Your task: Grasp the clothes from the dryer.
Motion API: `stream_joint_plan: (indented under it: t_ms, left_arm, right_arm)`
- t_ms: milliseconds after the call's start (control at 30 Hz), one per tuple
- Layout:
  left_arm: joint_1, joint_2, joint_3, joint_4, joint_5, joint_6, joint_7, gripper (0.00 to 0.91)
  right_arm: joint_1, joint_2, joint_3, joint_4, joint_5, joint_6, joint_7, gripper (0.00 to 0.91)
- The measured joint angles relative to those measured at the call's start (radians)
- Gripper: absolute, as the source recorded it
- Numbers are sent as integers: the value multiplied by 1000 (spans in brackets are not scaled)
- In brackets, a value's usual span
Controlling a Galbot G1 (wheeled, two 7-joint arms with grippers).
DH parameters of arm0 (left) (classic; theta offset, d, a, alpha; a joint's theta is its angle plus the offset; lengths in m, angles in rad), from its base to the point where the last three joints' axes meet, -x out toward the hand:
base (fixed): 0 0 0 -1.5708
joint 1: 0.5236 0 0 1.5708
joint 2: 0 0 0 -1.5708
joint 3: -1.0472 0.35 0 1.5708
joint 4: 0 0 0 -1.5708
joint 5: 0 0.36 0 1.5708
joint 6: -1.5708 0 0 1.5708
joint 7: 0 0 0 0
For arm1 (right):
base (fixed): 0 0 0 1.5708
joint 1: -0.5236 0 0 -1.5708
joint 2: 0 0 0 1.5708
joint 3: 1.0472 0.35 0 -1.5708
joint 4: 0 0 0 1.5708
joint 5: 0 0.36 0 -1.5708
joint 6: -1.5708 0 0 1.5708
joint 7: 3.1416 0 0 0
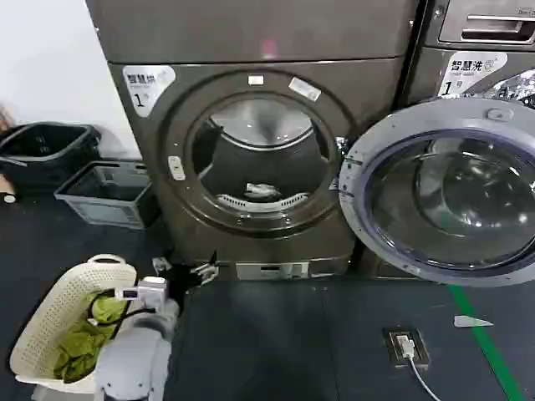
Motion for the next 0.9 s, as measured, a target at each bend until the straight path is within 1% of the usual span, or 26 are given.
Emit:
stream_joint_plan:
  t_ms: [300, 433, 900]
  left_arm:
    - [2, -2, 5, -1, 4, 0, 5, 907]
    - [0, -2, 5, 0, 4, 0, 6, 907]
    - [1, -1, 4, -1, 0, 0, 8, 907]
  right_arm:
    - [-3, -3, -19, -21, 14, 56, 25, 907]
    - [-3, -4, -25, -21, 22, 64, 35, 907]
    - [-6, -5, -24, -29, 37, 79, 41, 907]
